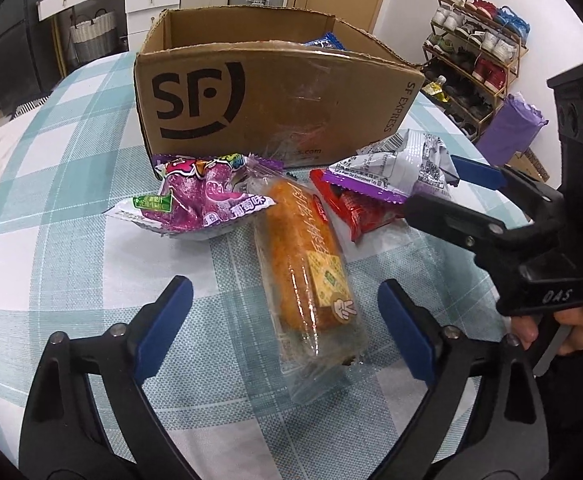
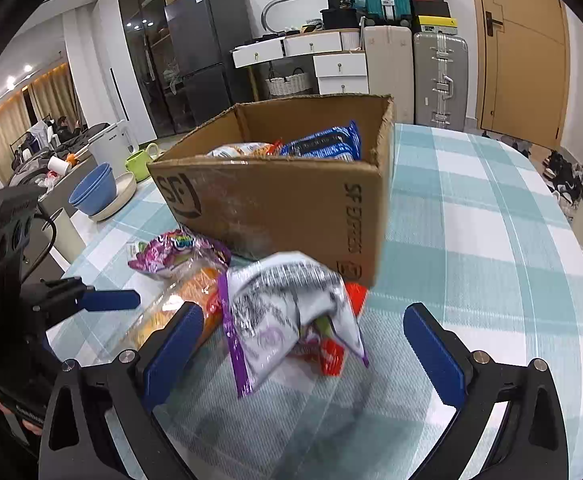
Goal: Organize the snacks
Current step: 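Grasp the white-and-purple chip bag with the right tool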
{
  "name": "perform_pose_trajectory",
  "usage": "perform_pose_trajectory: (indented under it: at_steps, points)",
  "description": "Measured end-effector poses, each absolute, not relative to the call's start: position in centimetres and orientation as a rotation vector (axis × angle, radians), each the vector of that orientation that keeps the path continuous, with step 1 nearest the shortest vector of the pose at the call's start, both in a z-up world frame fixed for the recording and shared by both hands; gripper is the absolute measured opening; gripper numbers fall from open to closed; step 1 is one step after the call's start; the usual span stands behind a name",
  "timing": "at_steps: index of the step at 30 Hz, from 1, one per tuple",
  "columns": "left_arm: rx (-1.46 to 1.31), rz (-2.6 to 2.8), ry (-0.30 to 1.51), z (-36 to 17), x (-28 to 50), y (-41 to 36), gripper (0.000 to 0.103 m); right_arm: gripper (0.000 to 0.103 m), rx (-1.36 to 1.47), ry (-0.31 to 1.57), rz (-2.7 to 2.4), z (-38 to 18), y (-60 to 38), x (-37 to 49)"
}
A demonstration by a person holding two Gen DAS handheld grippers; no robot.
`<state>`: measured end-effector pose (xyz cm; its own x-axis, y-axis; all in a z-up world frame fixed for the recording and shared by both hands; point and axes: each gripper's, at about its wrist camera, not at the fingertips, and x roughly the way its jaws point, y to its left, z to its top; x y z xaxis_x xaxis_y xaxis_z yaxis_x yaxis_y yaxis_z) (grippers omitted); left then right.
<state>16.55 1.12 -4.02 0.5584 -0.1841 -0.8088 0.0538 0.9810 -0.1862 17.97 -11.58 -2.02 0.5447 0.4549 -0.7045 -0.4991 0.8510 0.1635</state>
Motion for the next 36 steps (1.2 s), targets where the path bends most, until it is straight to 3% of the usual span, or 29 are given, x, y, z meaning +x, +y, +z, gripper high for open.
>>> perform_pose_trajectory:
  at_steps: [4, 6, 8, 14, 26, 36]
  points:
    - [-0.167, -0.154, 0.969, -4.2, 16.6, 1.4, 0.089, 0.101, -0.074, 0.829, 0.570, -2.1, -10.8, 18.7]
    - [-0.176, -0.161, 0.967, -4.3, 16.7, 1.4, 0.089, 0.094, -0.086, 0.836, 0.572, -2.3, -10.6, 18.8]
    - [-0.178, -0.163, 0.967, -4.3, 16.7, 1.4, 0.088, 0.080, -0.098, 0.839, 0.576, -2.4, -10.4, 18.7]
    - [-0.179, -0.166, 0.967, -4.4, 16.5, 1.4, 0.088, 0.059, -0.114, 0.803, 0.583, -1.9, -10.6, 17.9]
    - [-0.191, -0.177, 0.954, -4.2, 16.2, 1.2, 0.088, 0.057, -0.057, 0.702, 0.563, 0.2, -14.2, 14.7]
    - [-0.197, -0.187, 0.965, -5.0, 16.5, 0.2, 0.069, 0.057, -0.044, 0.692, 0.557, 0.6, -14.8, 14.3]
